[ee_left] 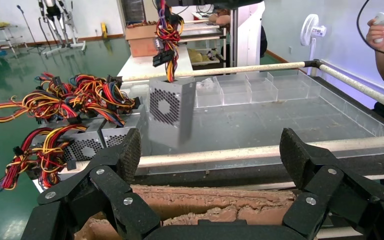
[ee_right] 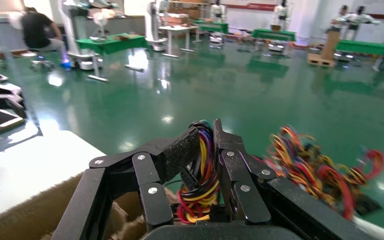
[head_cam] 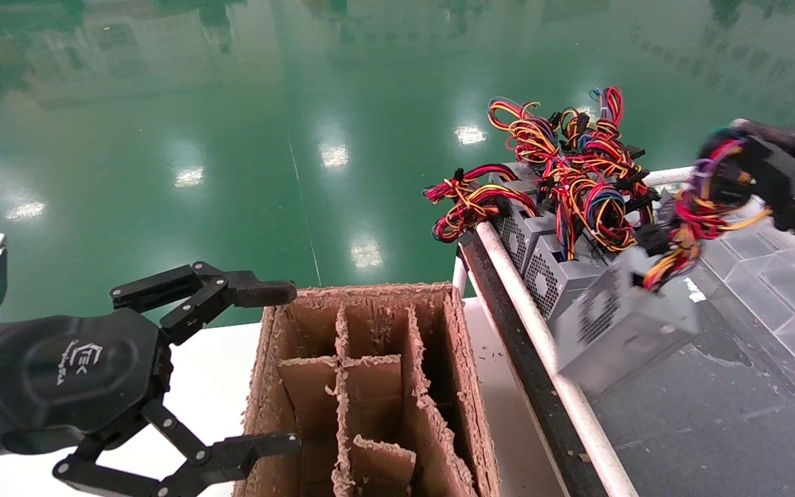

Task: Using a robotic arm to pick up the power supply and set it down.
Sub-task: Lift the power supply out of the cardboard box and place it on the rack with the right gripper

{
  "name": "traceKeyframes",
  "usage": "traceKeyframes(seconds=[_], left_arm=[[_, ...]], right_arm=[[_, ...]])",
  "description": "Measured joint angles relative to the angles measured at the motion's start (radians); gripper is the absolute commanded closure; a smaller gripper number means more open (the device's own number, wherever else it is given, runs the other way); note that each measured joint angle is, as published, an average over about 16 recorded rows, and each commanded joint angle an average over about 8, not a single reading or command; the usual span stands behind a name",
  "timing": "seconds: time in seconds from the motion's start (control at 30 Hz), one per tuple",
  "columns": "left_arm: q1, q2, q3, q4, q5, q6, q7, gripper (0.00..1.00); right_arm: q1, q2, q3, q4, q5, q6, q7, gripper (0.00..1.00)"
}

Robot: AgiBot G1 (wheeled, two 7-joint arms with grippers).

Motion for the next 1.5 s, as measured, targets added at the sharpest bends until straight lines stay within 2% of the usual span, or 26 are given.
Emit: traceKeyframes(seconds=[0.23,0.43,0.77,1.23,1.27,1.5], left_arm=[[0.0,0.0,0.0,0.0,0.0,0.0,0.0,0.0],[0.0,0.0,0.001,0.0,0.0,0.0,0.0,0.0],[0.0,0.0,0.001,0.0,-0.001,0.0,0.0,0.0],[0.0,-0.001,0.001,0.0,-0.001,-0.001,0.001,0.0],[0.0,-0.001,0.001,0.0,-0.001,-0.001,0.001,0.0],[0.0,-0.001,0.002,0.0,-0.001,-0.001,0.001,0.0]], right_arm=[[-0.049,0.058,-0.036,0.001,0.079,0.011,-0.08,1.0],[-0.08,0.062,-0.069,0.001,0.106,0.019,-0.115,1.0],[-0.099,-0.01,-0.093,-0.002,0.092,0.047,-0.121,1.0],[-0.062,-0.108,-0.082,-0.009,0.046,0.098,-0.082,0.98],[-0.059,-0.112,-0.081,-0.009,0.044,0.099,-0.08,0.92],[-0.039,-0.133,-0.071,-0.011,0.037,0.11,-0.068,0.07]])
